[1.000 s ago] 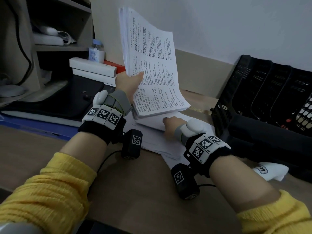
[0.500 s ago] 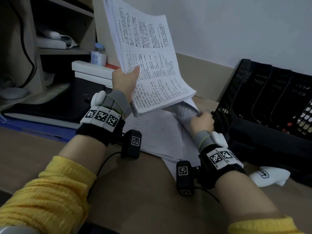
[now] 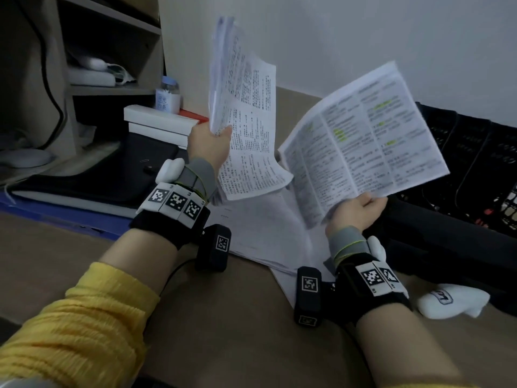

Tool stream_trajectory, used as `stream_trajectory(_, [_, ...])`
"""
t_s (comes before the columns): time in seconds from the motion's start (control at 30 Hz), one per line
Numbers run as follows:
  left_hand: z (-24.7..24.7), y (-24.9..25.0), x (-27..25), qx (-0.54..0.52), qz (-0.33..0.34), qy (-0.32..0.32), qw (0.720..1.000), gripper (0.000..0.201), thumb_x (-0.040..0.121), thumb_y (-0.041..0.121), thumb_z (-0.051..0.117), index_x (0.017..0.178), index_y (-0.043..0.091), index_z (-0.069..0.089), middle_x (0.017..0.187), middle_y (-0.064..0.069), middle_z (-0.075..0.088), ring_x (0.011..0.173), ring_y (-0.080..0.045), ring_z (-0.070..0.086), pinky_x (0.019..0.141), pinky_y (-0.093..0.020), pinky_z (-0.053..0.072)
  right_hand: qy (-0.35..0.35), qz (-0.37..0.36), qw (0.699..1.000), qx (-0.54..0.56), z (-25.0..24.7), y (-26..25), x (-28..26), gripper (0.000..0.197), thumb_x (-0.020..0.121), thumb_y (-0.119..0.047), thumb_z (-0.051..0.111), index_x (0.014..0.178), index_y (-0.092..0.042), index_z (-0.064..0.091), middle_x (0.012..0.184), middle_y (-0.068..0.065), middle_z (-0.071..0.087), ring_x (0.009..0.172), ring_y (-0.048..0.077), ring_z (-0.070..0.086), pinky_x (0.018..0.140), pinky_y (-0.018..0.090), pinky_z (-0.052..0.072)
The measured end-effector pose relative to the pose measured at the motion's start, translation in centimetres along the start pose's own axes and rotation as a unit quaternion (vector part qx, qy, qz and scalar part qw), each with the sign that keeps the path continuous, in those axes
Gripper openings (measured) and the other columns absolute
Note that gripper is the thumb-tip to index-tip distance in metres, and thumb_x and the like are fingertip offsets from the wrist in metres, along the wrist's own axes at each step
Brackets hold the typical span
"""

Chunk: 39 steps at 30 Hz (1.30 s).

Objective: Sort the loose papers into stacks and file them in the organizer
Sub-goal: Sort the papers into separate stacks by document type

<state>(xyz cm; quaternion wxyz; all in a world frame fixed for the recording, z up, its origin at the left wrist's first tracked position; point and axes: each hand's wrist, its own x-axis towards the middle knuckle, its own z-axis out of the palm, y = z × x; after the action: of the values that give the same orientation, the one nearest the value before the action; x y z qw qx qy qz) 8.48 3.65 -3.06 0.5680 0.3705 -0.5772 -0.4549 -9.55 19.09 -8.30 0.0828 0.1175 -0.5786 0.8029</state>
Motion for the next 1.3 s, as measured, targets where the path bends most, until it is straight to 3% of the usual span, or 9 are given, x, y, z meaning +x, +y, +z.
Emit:
stream_trajectory(0.1, [0.2,-0.4,-0.1,0.011,-0.013,-0.008,1.0,0.028,0.089,0.026,0.063,0.111,0.009,0.069,0.097,-0.011,0.07,0.089,-0.029,0.067,0.084,-0.046,0.057,0.006,0.024,0.999,0.043,0.1,0.1,-0.4,0.022,0.104,-0.018,0.028,0.113,-0.014,0.048,0.088,-0.018,0.051,0.075,-0.005,0.05,0.073,0.008,0.039])
stream_trajectory(0.27, [0.0,-0.9,0.2,0.032,-0.033,-0.01,0.999,0.032,0.088,0.03,0.064,0.112,0.009,0.068,0.101,-0.011,0.07,0.095,-0.032,0.067,0.087,-0.047,0.056,0.048,0.055,0.992,0.102,0.3,0.3,-0.2,0.027,0.103,-0.022,0.027,0.123,-0.021,0.046,0.115,-0.008,0.052,0.104,0.012,0.056,0.098,0.03,0.044])
stream_trajectory(0.5, [0.0,-0.5,-0.2,-0.014,-0.079,-0.022,0.997,0.037,0.089,0.025,0.066,0.12,0.005,0.063,0.102,-0.009,0.069,0.096,-0.029,0.067,0.088,-0.045,0.056,-0.021,0.089,0.993,0.07,0.6,0.7,-0.3,0.03,0.103,-0.018,0.029,0.127,-0.013,0.047,0.114,0.004,0.058,0.1,0.02,0.059,0.09,0.032,0.052])
stream_trajectory(0.6, [0.2,-0.4,-0.7,-0.058,-0.094,-0.06,0.992,0.044,0.086,0.023,0.07,0.125,0.005,0.06,0.111,-0.01,0.068,0.1,-0.028,0.067,0.089,-0.047,0.055,-0.068,0.103,0.992,0.028,0.4,0.8,-0.6,0.031,0.103,-0.012,0.031,0.128,-0.003,0.048,0.11,0.007,0.057,0.096,0.02,0.055,0.065,0.006,0.046])
stream_trajectory(0.63, [0.2,-0.3,-0.9,-0.067,-0.095,-0.075,0.99,0.043,0.086,0.021,0.07,0.124,0.005,0.06,0.11,-0.01,0.069,0.099,-0.028,0.067,0.088,-0.047,0.056,-0.073,0.112,0.991,0.02,0.4,0.9,-0.5,0.031,0.103,-0.013,0.032,0.127,-0.005,0.049,0.109,0.005,0.056,0.096,0.021,0.056,0.069,0.007,0.047])
stream_trajectory(0.73, [0.5,0.3,-1.3,-0.063,-0.104,-0.117,0.986,0.034,0.086,0.016,0.07,0.118,0.006,0.064,0.101,-0.01,0.07,0.093,-0.029,0.068,0.081,-0.045,0.058,-0.084,0.147,0.986,0.012,0.5,1.4,-0.4,0.027,0.102,-0.02,0.033,0.122,-0.013,0.05,0.101,0.003,0.057,0.084,0.019,0.056,0.084,0.034,0.05])
stream_trajectory(0.9, [0.6,0.4,-1.4,-0.059,-0.096,-0.146,0.983,0.037,0.065,0.025,0.07,0.096,0.006,0.072,0.1,-0.016,0.072,0.096,-0.036,0.068,0.091,-0.052,0.053,-0.095,0.159,0.983,-0.006,0.5,1.7,-0.3,0.013,0.102,-0.021,0.032,0.103,-0.016,0.044,0.07,-0.002,0.042,0.055,0.013,0.038,0.054,0.022,0.035])
stream_trajectory(1.1, [0.8,0.3,-1.5,-0.024,-0.078,-0.194,0.977,0.031,0.088,0.011,0.068,0.117,0.0,0.065,0.109,-0.018,0.069,0.097,-0.032,0.067,0.087,-0.047,0.055,-0.109,0.196,0.975,-0.003,1.0,2.0,-0.3,0.024,0.1,-0.022,0.04,0.076,-0.019,0.036,0.06,0.001,0.033,0.048,0.016,0.029,0.046,0.025,0.028])
stream_trajectory(1.3, [0.9,0.1,-1.5,0.013,-0.05,-0.253,0.966,0.021,0.09,0.002,0.062,0.11,0.001,0.066,0.085,-0.004,0.068,0.075,-0.018,0.066,0.076,-0.035,0.057,-0.064,0.092,0.994,0.006,0.6,1.7,-0.6,0.023,0.097,-0.017,0.046,0.075,-0.024,0.046,0.073,0.0,0.039,0.066,0.012,0.039,0.066,0.023,0.038])
